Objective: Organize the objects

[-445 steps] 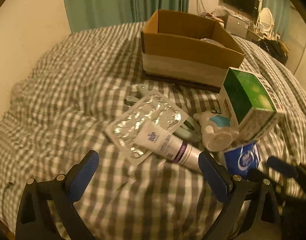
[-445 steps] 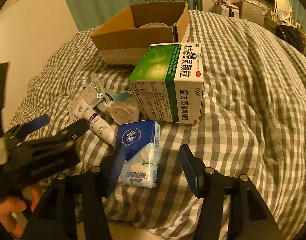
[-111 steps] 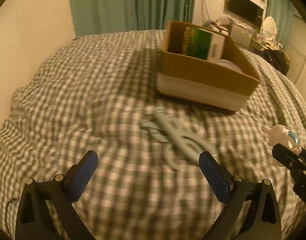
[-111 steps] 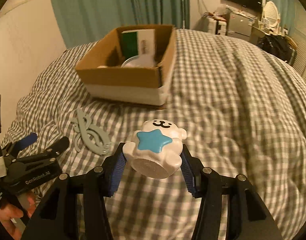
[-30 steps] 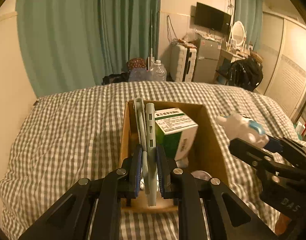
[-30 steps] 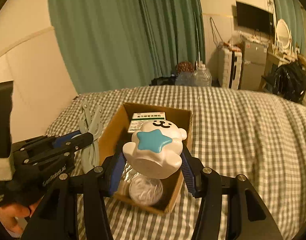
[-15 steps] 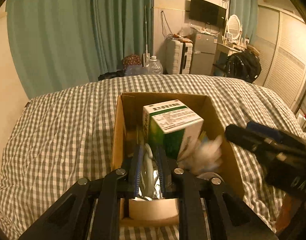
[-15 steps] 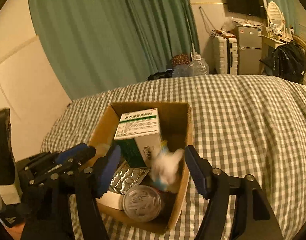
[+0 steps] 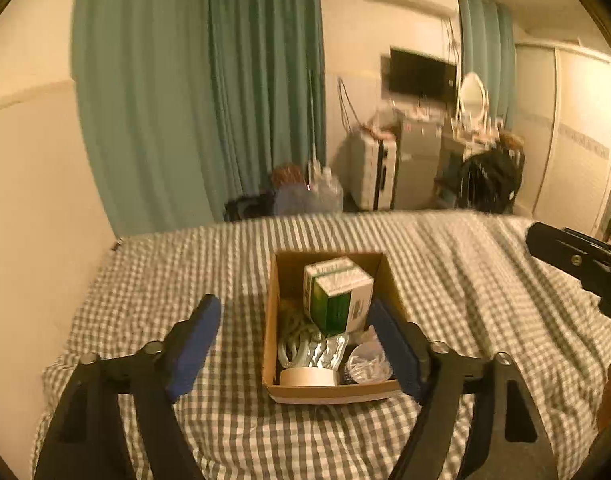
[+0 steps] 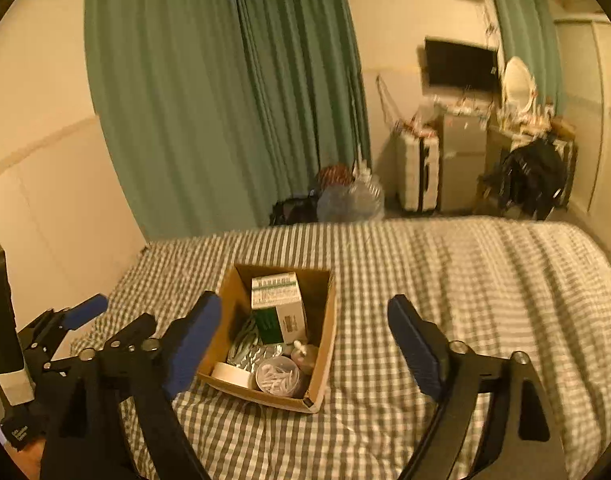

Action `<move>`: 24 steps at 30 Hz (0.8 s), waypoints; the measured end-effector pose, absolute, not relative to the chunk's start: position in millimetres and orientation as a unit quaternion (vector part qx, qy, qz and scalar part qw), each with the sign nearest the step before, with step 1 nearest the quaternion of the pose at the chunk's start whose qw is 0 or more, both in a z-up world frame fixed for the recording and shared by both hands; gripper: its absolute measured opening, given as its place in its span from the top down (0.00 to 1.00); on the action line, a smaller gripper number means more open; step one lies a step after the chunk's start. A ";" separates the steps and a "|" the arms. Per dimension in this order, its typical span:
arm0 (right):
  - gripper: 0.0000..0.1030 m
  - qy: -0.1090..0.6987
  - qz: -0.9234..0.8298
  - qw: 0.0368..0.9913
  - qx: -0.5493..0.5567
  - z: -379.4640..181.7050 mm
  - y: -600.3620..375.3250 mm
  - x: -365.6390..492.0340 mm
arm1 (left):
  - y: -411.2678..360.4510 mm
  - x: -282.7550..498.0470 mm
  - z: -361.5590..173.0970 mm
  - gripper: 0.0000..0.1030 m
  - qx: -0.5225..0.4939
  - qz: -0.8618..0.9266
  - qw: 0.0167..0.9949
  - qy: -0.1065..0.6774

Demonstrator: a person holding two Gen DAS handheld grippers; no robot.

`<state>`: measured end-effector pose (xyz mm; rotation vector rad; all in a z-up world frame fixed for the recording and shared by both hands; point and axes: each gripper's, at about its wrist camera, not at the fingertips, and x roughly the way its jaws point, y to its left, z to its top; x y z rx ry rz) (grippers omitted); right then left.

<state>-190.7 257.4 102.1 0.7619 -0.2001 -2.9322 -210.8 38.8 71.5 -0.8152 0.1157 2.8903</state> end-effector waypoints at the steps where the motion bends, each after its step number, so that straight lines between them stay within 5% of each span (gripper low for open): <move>1: 0.10 -0.066 -0.967 0.050 0.241 111.9 258.5 -177.6 | 37.9 -202.3 78.2 0.14 -0.264 0.962 0.067 0.035; 7: 0.00 -0.044 -0.981 0.031 0.187 148.7 263.7 -109.7 | 25.5 -144.7 113.4 0.00 -0.209 0.976 0.055 0.017; 16: 0.00 -0.023 -0.988 0.022 0.154 144.7 269.2 -51.2 | 20.3 -79.1 121.8 0.00 -0.152 0.988 0.032 0.022; 24: 0.00 0.014 -0.989 -0.008 0.147 90.7 265.0 -55.7 | 8.3 -75.4 73.8 0.00 -0.187 0.982 0.024 -0.014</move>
